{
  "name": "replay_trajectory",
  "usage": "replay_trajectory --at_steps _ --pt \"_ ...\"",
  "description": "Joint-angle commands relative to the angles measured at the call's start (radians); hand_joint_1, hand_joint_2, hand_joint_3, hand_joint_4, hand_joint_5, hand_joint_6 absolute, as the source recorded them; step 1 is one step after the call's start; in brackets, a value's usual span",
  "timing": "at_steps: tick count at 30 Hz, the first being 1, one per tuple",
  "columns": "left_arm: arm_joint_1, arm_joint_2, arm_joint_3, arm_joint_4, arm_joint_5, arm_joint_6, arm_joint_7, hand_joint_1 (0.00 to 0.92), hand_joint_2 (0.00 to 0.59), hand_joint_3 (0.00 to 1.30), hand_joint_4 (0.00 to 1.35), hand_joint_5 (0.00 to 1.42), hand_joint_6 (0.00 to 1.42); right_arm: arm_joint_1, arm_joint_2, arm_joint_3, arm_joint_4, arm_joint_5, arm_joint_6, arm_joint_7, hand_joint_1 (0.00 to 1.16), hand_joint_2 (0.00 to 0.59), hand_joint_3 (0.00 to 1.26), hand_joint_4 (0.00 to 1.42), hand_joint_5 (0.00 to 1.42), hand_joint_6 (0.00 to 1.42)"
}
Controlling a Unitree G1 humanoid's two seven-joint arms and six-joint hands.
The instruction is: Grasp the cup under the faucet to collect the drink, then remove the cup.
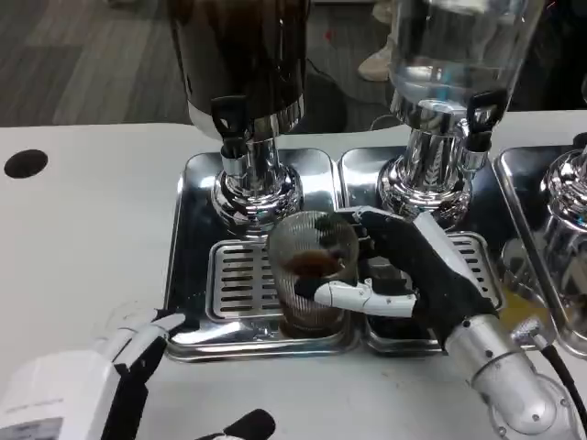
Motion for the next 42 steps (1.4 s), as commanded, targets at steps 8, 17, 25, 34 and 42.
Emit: replay_trajectory --at_steps 8,17,25,34,42 --pt "-0.005 0.015 -0.014 0.008 0.009 0.024 0.000 0.000 0.093 0.29 0.20 0.27 0.47 0.008 0.004 -0.008 -0.084 0.023 -0.015 0.015 0.63 0.053 0.41 0.42 0.41 0.28" --pt "-0.006 0.019 -0.018 0.006 0.009 0.027 0.002 0.000 0.093 0.29 0.20 0.27 0.47 0.024 -0.003 -0.010 -0.094 0.023 -0.022 0.014 0.63 0.053 0.41 0.42 0.41 0.28" --pt "-0.004 0.020 -0.014 0.008 0.007 0.027 0.007 0.000 0.090 0.29 0.20 0.27 0.47 0.042 -0.010 -0.012 -0.114 0.026 -0.041 0.014 0.63 0.053 0.41 0.42 0.41 0.28" --pt "-0.012 0.020 -0.024 0.010 0.015 0.031 0.004 0.000 0.089 0.29 0.20 0.28 0.47 0.079 -0.028 -0.024 -0.156 0.043 -0.053 0.027 0.63 0.053 0.41 0.42 0.41 0.28" --pt "-0.014 0.020 -0.035 0.013 0.022 0.042 0.006 0.000 0.090 0.29 0.20 0.28 0.47 0.117 -0.053 -0.044 -0.196 0.066 -0.060 0.048 0.63 0.049 0.41 0.43 0.41 0.28"
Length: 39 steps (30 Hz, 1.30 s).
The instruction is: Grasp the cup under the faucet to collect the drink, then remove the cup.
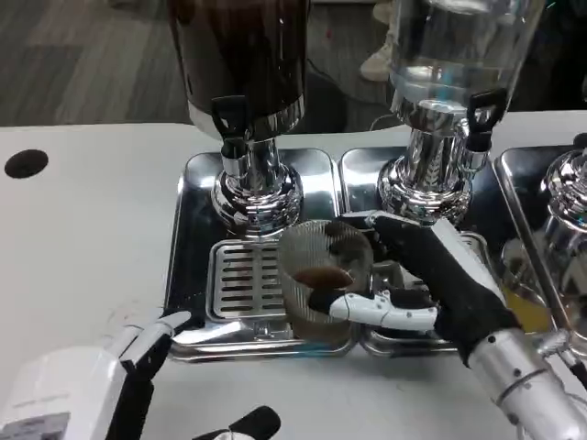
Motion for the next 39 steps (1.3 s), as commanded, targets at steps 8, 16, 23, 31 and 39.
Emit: replay_trajectory --at_steps 8,16,23,31,39 --pt "0.001 0.006 -0.010 0.008 0.017 0.020 0.007 0.000 0.089 0.29 0.20 0.29 0.48 0.052 -0.028 -0.044 -0.072 0.049 -0.064 0.025 0.63 0.047 0.41 0.43 0.41 0.28" --pt "-0.004 0.008 -0.008 0.004 0.016 0.029 0.005 0.000 0.089 0.29 0.20 0.29 0.48 0.092 -0.045 -0.067 -0.087 0.073 -0.103 0.033 0.63 0.051 0.42 0.43 0.41 0.28" --pt "-0.004 0.011 -0.001 0.000 0.013 0.034 0.005 0.000 0.089 0.29 0.20 0.29 0.48 0.127 -0.060 -0.091 -0.082 0.096 -0.149 0.046 0.65 0.050 0.42 0.43 0.42 0.28" --pt "-0.008 0.014 -0.002 -0.002 0.016 0.041 0.002 0.000 0.089 0.28 0.20 0.29 0.49 0.170 -0.068 -0.116 -0.090 0.127 -0.194 0.062 0.65 0.055 0.42 0.43 0.42 0.28" --pt "-0.005 0.012 -0.004 -0.008 0.022 0.047 0.003 0.000 0.089 0.28 0.20 0.29 0.49 0.208 -0.081 -0.134 -0.084 0.149 -0.237 0.075 0.64 0.063 0.42 0.43 0.42 0.28"
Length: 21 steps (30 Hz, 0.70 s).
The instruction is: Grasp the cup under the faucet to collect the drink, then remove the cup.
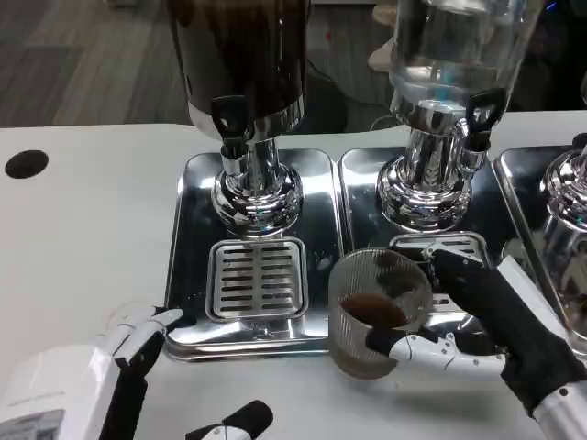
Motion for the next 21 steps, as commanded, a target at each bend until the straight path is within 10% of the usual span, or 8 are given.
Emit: replay_trajectory --at_steps 1,21 --pt "0.008 0.004 0.001 -0.011 0.012 0.007 0.003 0.000 0.089 0.28 0.20 0.29 0.49 0.013 -0.004 -0.024 -0.026 0.035 -0.074 0.004 0.64 0.063 0.42 0.43 0.42 0.28" --pt "0.016 -0.002 0.003 -0.043 0.027 0.027 -0.003 0.000 0.089 0.28 0.20 0.29 0.49 0.087 -0.021 -0.072 0.074 0.050 -0.244 0.018 0.65 0.068 0.42 0.43 0.41 0.28"
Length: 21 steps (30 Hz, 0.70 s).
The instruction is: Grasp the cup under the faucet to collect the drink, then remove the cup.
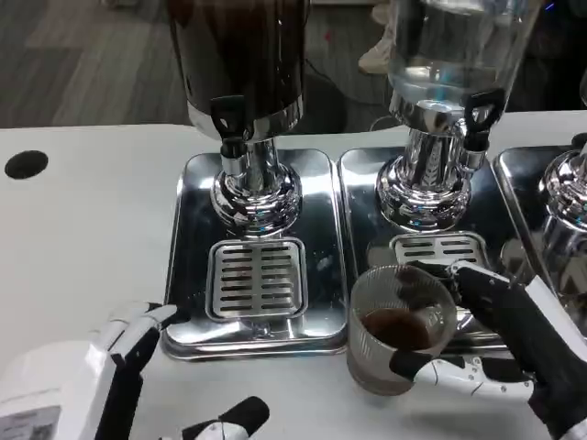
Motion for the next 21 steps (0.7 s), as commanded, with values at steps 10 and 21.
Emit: replay_trajectory --at_steps 10,21 --pt "0.030 -0.006 0.006 -0.027 0.010 0.008 0.002 0.000 0.089 0.28 0.20 0.30 0.49 0.037 -0.015 -0.027 0.108 0.024 -0.175 -0.007 0.65 0.078 0.42 0.43 0.42 0.28" --pt "0.049 -0.012 0.014 -0.043 0.019 0.005 0.003 0.000 0.089 0.28 0.20 0.30 0.49 0.037 -0.006 -0.032 0.205 0.034 -0.261 -0.014 0.66 0.086 0.42 0.44 0.44 0.30"
